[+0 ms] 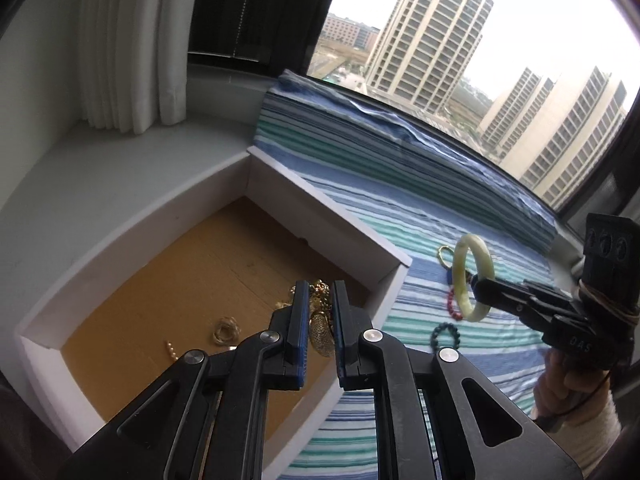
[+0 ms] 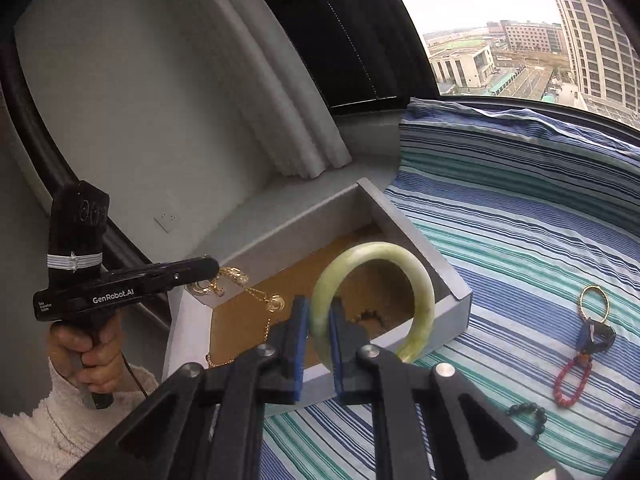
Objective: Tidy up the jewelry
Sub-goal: 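Carry both pieces into the white box and open both grippers, then move both grippers back over the bed toward the remaining jewelry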
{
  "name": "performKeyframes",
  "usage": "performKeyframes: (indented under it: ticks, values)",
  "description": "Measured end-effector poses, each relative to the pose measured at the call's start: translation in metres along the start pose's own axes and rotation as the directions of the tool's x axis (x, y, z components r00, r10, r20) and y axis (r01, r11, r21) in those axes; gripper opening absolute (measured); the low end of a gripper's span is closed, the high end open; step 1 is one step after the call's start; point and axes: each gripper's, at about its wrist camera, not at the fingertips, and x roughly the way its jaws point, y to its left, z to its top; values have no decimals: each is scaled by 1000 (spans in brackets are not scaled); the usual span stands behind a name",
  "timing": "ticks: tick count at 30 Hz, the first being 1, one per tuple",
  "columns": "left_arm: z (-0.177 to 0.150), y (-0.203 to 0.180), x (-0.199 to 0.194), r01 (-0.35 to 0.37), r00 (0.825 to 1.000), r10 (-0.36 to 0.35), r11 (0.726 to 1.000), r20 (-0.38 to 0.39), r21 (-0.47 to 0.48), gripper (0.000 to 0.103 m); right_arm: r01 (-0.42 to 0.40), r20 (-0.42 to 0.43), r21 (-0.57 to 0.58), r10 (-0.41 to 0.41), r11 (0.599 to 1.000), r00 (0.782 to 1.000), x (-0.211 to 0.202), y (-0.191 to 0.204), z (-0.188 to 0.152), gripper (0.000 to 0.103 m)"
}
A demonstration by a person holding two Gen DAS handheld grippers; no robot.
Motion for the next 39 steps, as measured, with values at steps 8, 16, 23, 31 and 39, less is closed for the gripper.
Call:
performKeyframes:
  ticks: [8,16,23,31,39]
  values:
    - [-1,93,57,-144,988,136,982,-70,-126,9,3,-149,-122,-21,993,989,112,40,15,11]
    - [-11,137,104,-265,960,247,952,-129,-152,9,147,-266,-156,-185,977,946,212,32,15,11]
    - [-21,142,107,-329,942,313,930,-118,-161,49,240,-256,-161,-275,957,927,234,37,13,40]
    - [-25,100,12,-272,954,286,951,87,-143,79,224,48,-222,-219,949,975,102,70,31,42]
    - [-75,0,-45,-141,971,132,990,200,31,95,328,321,-249,-242,911,916,-58,91,-6,74]
